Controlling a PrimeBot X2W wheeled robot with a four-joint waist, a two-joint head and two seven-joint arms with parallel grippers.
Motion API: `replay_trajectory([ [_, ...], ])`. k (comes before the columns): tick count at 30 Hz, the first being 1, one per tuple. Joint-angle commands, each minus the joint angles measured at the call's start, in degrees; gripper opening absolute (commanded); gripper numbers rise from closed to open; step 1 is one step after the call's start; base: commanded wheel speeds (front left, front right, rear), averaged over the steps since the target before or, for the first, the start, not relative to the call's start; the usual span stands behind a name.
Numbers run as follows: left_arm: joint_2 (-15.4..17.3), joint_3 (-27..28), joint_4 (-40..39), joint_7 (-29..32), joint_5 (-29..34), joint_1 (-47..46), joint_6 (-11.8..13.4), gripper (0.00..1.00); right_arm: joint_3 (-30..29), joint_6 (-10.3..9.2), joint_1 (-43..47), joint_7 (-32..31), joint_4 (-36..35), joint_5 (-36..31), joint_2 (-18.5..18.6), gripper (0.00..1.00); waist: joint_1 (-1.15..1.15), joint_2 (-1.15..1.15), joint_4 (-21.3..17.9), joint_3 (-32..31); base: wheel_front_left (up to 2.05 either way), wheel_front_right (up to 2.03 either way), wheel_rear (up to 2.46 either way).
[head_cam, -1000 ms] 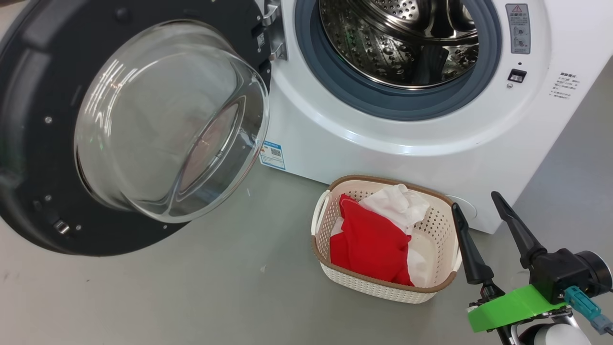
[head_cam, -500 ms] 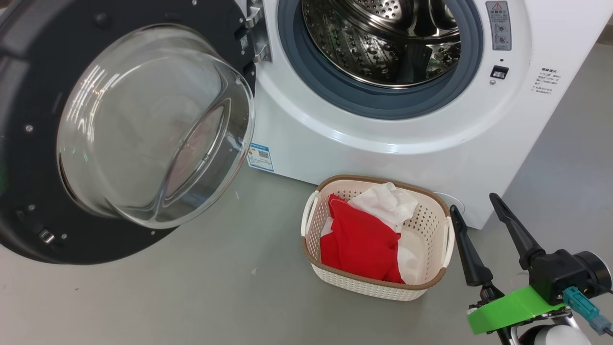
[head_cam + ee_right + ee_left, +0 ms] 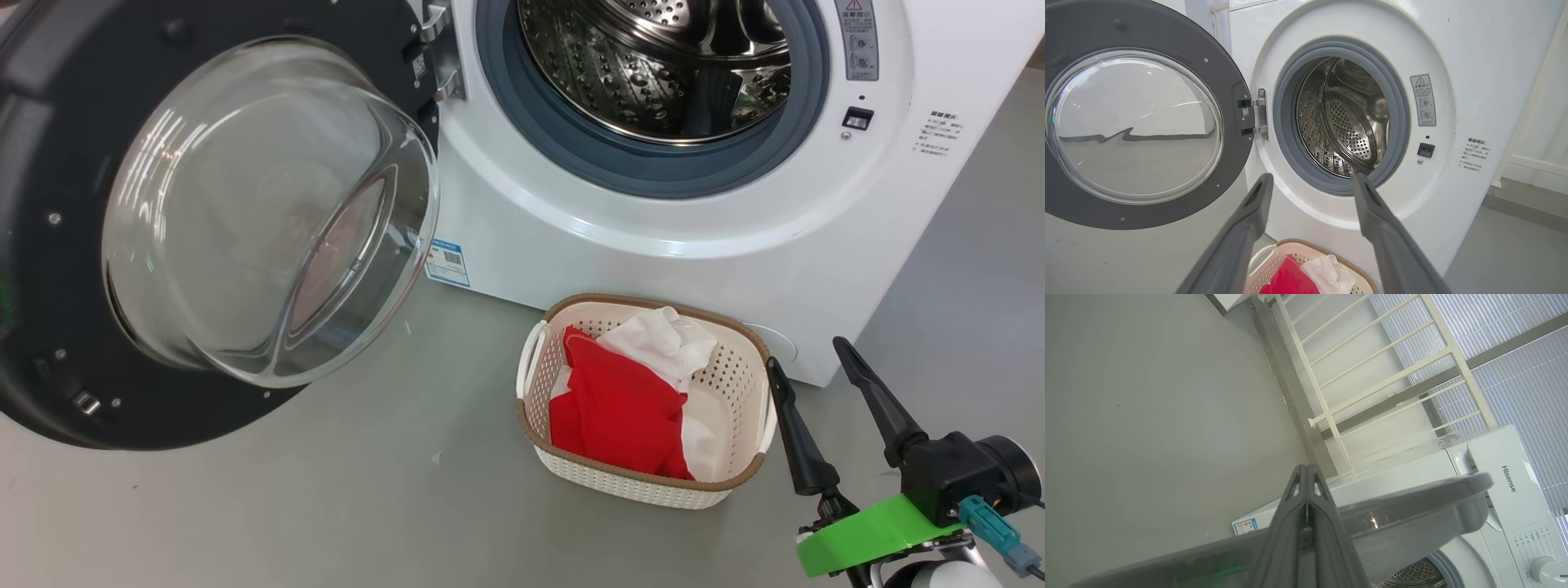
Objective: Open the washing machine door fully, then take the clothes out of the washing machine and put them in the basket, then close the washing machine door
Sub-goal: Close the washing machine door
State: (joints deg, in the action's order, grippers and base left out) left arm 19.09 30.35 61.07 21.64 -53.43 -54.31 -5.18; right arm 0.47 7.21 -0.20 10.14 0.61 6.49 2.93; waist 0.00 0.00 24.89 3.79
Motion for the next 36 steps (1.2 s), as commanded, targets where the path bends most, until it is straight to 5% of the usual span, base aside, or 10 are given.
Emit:
replay_trajectory([
  [1,2.44,-0.52,-0.95,1.43,0.18,-0.25,-1.05,0.0,1.41,0.28,-0.89,0.57,-1.48,0.0,0.24,1.0,0.0,0.0,0.06,0.08,0.0,0.0,0.0],
  [36,-7.29,-3.09,-17.43,13.25,-9.59,9.83,-2.3,0.0,1.37,0.28,-1.24,2.33,0.55,0.62,-0.02,1.0,0.0,0.0,3.5,0.03,0.0,0.0,0.0],
])
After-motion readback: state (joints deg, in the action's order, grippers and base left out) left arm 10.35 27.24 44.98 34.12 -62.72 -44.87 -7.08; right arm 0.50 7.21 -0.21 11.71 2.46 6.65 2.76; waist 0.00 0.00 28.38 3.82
